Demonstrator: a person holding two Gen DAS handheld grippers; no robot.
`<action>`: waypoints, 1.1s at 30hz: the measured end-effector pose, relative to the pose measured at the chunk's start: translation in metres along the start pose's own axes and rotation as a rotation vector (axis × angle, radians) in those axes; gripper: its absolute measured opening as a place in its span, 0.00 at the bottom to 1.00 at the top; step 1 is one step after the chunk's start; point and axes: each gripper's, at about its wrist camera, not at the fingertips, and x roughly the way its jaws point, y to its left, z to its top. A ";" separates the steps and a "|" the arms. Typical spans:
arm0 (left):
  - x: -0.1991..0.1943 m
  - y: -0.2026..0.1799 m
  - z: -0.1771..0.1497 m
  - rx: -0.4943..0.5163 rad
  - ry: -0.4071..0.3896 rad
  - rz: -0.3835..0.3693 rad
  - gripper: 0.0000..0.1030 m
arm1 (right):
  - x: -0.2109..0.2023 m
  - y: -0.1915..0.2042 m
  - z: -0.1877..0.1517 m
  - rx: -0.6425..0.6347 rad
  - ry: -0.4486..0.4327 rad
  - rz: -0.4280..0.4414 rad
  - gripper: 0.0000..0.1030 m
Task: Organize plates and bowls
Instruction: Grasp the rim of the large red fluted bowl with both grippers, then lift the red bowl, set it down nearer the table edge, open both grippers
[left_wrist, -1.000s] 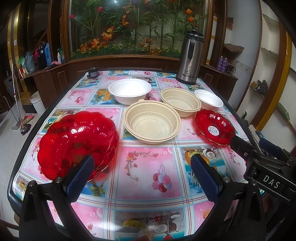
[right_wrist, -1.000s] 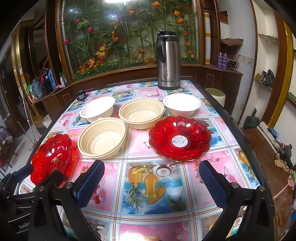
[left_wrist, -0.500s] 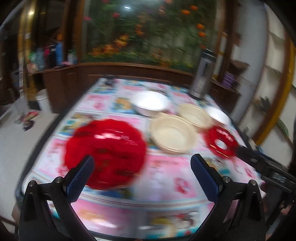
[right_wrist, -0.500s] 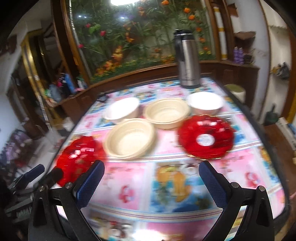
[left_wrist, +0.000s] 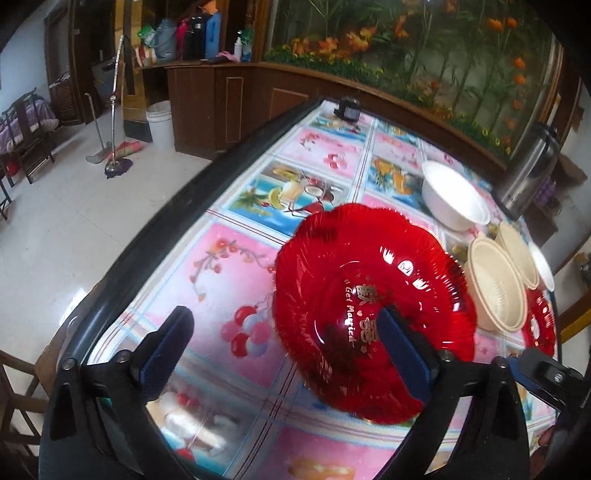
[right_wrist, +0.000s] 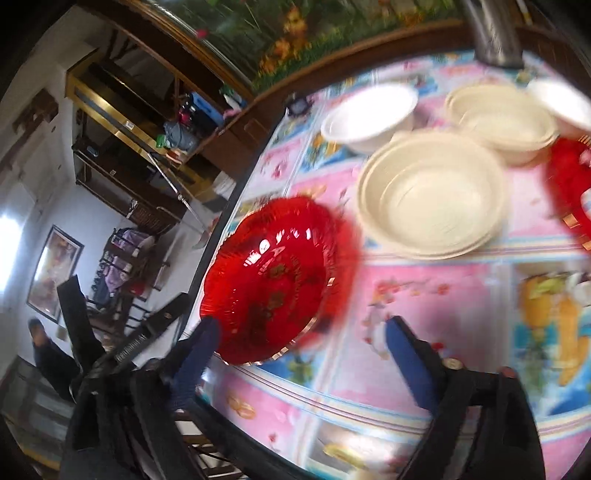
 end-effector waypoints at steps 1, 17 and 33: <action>0.005 -0.003 0.000 0.009 0.017 0.002 0.87 | 0.007 0.001 0.000 0.009 0.015 0.010 0.75; 0.040 -0.004 -0.018 0.031 0.106 0.026 0.16 | 0.077 0.012 0.004 -0.065 0.085 -0.260 0.14; -0.003 -0.001 -0.012 0.015 0.027 0.021 0.15 | 0.047 0.036 0.002 -0.164 -0.001 -0.263 0.14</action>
